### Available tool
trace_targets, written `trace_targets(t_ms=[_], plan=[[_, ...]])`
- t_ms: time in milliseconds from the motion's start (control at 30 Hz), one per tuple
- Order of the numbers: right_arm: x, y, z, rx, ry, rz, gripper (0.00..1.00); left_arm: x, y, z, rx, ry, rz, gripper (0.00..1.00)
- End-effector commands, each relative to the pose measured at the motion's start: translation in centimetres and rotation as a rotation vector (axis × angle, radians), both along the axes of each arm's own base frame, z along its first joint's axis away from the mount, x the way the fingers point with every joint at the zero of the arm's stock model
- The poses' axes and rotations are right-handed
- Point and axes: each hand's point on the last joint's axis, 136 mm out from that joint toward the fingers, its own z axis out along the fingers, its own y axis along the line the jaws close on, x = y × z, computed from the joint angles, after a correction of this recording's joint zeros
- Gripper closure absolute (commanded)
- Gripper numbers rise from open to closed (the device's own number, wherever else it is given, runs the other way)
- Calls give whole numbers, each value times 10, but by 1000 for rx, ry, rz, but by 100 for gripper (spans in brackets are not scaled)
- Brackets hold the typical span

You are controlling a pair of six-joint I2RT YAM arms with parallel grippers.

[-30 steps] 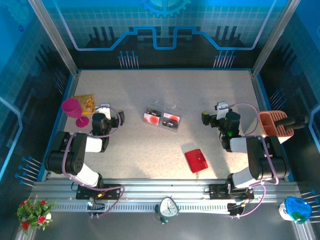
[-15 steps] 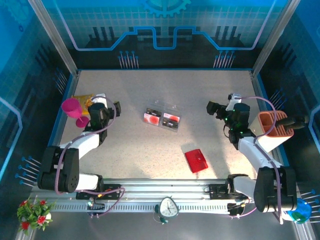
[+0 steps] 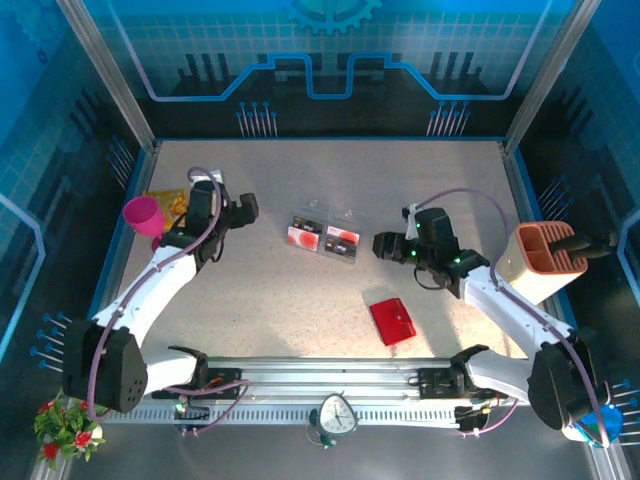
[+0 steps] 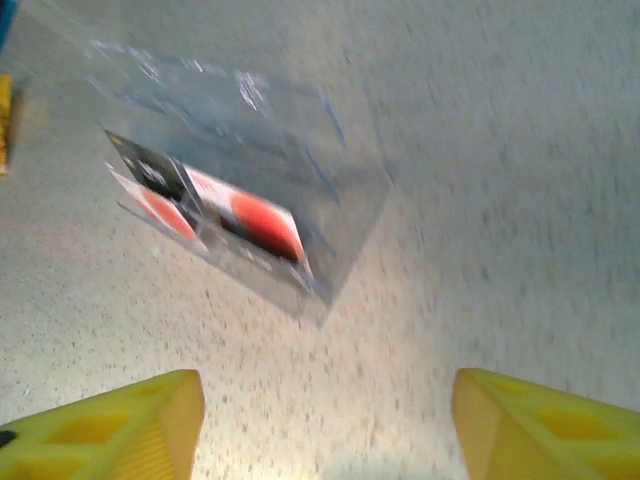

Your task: Put the credit cards into the card holder

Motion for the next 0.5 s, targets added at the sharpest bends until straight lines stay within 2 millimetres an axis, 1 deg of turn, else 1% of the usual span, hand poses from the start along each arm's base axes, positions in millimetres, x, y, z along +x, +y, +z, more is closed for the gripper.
trace_targets(t_ms=[0, 33, 133, 267, 333, 467], plan=[[-53, -26, -41, -83, 200, -118, 36, -28, -17, -7, -87, 96, -12, 1], [-66, -31, -47, -91, 229, -134, 38, -32, -22, -9, -106, 100, -17, 1], [-93, -48, -58, -114, 287, -192, 41, -40, -34, -18, -145, 114, -19, 1], [-123, -68, -74, -151, 367, -240, 41, -45, -46, -30, -154, 147, -31, 1], [-134, -73, -80, -168, 410, -252, 38, -45, -49, -33, -142, 159, -39, 1], [-143, -72, -86, -163, 448, -247, 35, -44, -51, -35, -122, 168, -49, 1]])
